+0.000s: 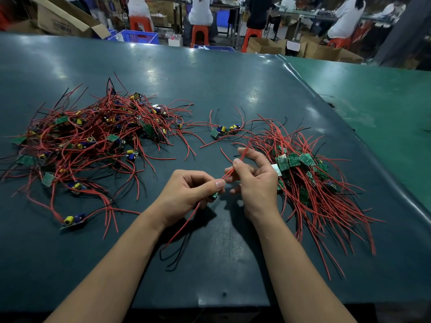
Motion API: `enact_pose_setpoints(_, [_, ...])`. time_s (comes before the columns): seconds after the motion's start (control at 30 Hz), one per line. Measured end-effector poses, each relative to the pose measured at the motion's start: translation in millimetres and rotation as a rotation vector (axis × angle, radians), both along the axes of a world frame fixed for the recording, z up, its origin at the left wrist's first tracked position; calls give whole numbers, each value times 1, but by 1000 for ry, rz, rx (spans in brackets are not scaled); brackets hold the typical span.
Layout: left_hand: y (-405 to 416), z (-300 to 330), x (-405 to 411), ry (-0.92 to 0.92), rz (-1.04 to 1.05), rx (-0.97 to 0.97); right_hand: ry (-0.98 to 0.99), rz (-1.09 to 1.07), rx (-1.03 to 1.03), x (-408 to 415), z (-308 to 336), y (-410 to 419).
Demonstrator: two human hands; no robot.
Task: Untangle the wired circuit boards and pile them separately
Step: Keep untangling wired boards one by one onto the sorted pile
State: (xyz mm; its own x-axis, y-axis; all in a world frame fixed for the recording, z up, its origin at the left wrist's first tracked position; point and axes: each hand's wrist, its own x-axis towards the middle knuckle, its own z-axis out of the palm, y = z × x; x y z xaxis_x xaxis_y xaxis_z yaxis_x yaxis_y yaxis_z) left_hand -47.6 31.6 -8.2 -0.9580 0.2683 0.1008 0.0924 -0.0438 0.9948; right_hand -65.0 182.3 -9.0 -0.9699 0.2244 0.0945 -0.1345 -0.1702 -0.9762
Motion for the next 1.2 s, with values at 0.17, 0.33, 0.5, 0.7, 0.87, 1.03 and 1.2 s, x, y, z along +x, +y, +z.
enact_pose_setpoints(0.17, [1, 1, 1, -4, 1, -13, 12, -21, 30, -1, -2, 2])
enact_pose_setpoints(0.33, [1, 3, 3, -12, -7, -9, 11, -51, 6, -2, 1, 5])
enact_pose_setpoints(0.5, [1, 4, 3, -24, -15, -18, -47, -34, -226, -7, 5, 11])
enact_pose_setpoints(0.7, [-1, 5, 4, -34, -78, -61, -137, -25, -336, -12, 7, 14])
enact_pose_setpoints(0.87, [-2, 5, 3, -55, -124, -61, -75, -84, -334, -14, 7, 13])
enact_pose_setpoints(1.03, [-1, 3, 2, -26, -120, -75, -56, -73, -289, -15, 4, 15])
enact_pose_setpoints(1.2, [2, -2, -2, 26, 86, 51, -207, 174, -295, -9, 10, 16])
